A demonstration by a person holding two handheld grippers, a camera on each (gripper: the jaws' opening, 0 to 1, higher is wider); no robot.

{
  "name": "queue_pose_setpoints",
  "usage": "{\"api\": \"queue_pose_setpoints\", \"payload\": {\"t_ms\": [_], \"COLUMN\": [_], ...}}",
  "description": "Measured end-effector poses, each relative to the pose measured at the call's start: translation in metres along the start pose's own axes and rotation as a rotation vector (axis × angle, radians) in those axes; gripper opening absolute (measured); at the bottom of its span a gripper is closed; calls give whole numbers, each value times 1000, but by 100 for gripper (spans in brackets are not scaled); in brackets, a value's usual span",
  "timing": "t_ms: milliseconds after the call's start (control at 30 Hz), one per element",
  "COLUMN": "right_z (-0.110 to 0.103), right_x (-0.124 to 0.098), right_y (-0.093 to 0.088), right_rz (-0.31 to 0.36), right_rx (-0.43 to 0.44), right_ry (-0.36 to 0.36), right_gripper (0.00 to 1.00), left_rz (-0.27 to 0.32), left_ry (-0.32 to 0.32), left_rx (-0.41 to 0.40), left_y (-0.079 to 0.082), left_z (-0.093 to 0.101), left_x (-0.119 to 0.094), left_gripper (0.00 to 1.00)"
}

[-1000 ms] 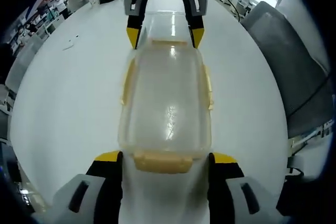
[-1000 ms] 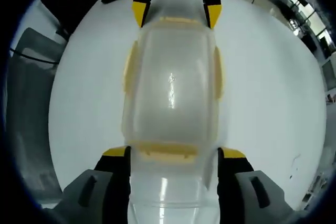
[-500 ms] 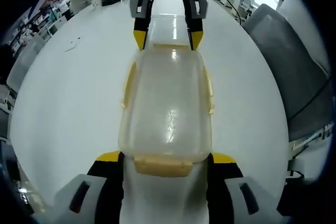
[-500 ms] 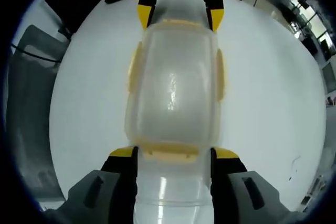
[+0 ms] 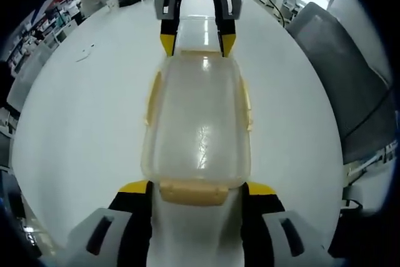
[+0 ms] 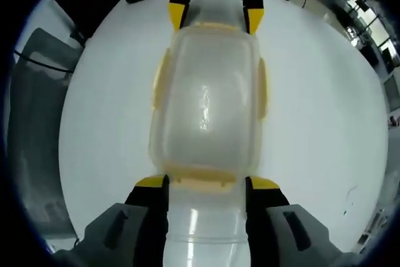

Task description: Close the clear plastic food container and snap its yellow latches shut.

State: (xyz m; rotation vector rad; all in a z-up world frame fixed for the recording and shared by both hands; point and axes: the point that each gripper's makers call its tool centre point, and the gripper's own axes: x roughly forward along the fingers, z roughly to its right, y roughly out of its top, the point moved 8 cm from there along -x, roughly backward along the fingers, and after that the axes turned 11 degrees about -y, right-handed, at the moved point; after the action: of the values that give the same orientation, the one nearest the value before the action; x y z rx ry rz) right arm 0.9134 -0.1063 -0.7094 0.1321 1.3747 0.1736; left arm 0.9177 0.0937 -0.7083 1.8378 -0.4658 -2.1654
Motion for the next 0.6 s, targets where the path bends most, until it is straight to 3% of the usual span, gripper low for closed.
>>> {"api": "queue_pose_setpoints", "payload": {"t_ms": [200, 600], "right_z": [0, 0], "right_x": [-2, -2], "right_y": [-2, -2], "right_rz": [-12, -10], "right_rx": [-1, -5], "right_ry": [-2, 0], "right_gripper": [38, 38], "left_rz": [-1, -12], "left_ry": [0, -2], "left_rx": [-1, 1], "left_y": [-1, -1], "left_z": [0, 2], "left_x": [-1, -3], "left_gripper": [47, 35]}}
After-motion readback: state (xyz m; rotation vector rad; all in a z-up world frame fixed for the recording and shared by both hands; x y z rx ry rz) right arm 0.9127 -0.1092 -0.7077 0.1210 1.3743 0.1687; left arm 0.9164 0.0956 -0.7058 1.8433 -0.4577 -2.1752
